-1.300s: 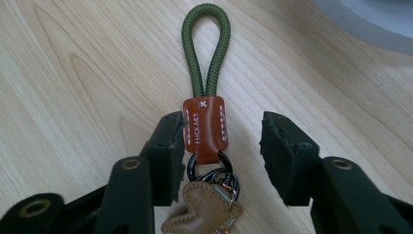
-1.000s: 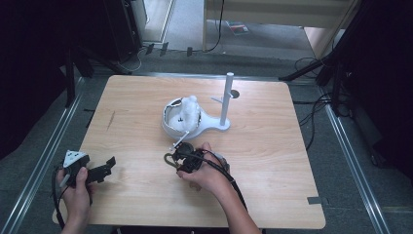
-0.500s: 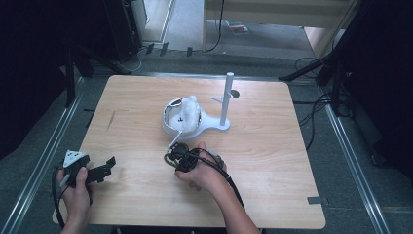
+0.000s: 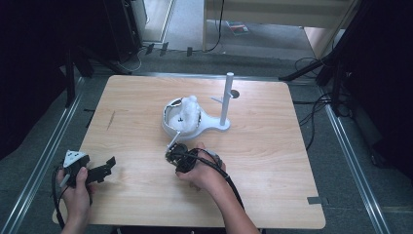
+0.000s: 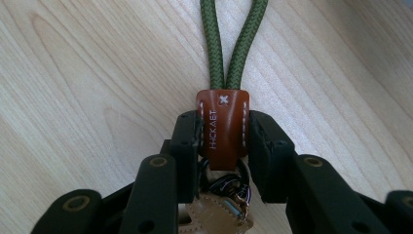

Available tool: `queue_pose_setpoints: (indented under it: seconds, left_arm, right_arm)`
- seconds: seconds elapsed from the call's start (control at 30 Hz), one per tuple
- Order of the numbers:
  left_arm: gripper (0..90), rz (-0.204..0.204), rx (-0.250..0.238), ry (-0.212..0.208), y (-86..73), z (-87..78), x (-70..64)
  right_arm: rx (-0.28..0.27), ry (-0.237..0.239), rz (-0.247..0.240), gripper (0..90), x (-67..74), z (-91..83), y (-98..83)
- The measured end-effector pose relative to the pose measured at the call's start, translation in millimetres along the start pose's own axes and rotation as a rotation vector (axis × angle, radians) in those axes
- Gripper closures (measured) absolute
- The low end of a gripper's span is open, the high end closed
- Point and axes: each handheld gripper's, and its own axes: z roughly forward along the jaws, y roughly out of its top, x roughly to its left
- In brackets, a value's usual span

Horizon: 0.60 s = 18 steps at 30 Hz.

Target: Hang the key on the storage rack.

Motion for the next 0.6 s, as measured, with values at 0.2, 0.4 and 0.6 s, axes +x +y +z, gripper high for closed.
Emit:
queue_pose_setpoints:
  seconds: [0.2,0.4,0.6]
  left_arm:
    - [0.4,-0.001,0.001,-0.002,0.1,0.0,0.2]
    - [0.4,0.000,0.000,0.000,0.0,0.1,0.0]
    - [0.4,0.003,0.000,0.001,0.0,0.0,-0.3]
  right_arm:
    - [-0.025,0.001,0.008,68.2,-0.4,-0.3,-3.3]
    - [-0.097,0.014,0.038,68.5,-3.2,-7.3,-8.8]
    - [-0.164,0.006,0.059,68.6,-4.3,-18.7,-16.1]
